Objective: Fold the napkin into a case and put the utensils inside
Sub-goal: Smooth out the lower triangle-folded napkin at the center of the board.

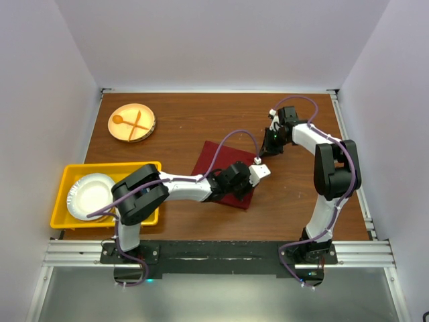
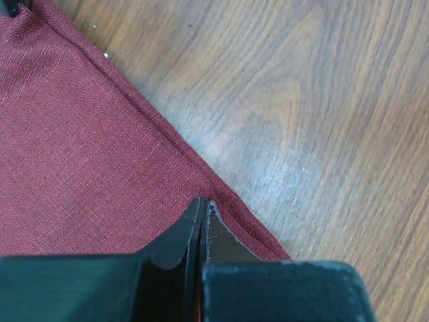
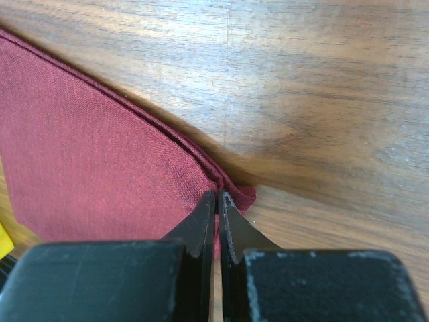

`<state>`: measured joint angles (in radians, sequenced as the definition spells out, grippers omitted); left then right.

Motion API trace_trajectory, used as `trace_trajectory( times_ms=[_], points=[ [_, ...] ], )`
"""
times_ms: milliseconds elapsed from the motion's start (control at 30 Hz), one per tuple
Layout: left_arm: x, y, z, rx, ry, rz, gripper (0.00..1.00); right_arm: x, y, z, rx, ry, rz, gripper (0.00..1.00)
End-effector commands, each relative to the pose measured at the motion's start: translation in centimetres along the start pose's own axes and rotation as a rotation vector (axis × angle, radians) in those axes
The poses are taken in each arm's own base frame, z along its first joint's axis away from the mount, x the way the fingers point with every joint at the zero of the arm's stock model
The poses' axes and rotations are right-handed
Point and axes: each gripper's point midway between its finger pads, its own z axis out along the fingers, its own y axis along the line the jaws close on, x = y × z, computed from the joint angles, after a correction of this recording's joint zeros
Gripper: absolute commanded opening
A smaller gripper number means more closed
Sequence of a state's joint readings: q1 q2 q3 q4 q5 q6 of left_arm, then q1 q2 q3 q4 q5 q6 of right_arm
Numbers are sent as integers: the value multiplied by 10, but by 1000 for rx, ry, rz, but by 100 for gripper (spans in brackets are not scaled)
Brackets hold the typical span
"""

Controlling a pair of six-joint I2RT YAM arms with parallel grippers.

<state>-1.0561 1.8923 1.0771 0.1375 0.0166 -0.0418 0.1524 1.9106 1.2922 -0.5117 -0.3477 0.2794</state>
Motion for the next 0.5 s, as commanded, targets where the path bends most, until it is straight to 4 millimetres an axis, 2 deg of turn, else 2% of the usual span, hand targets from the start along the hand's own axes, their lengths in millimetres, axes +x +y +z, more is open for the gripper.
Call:
trace_trajectory(
  times_ms=[0, 267, 467],
  points=[
    [-36, -2, -16, -3, -96, -1, 0, -17, 10, -8, -18, -40, -11, 0],
    [-39, -10, -29, 6, -118, 14, 0, -21, 20, -23, -37, -61, -18, 0],
    [-34, -15, -31, 18, -104, 29, 0, -15, 15, -28, -22, -55, -20, 0]
  ],
)
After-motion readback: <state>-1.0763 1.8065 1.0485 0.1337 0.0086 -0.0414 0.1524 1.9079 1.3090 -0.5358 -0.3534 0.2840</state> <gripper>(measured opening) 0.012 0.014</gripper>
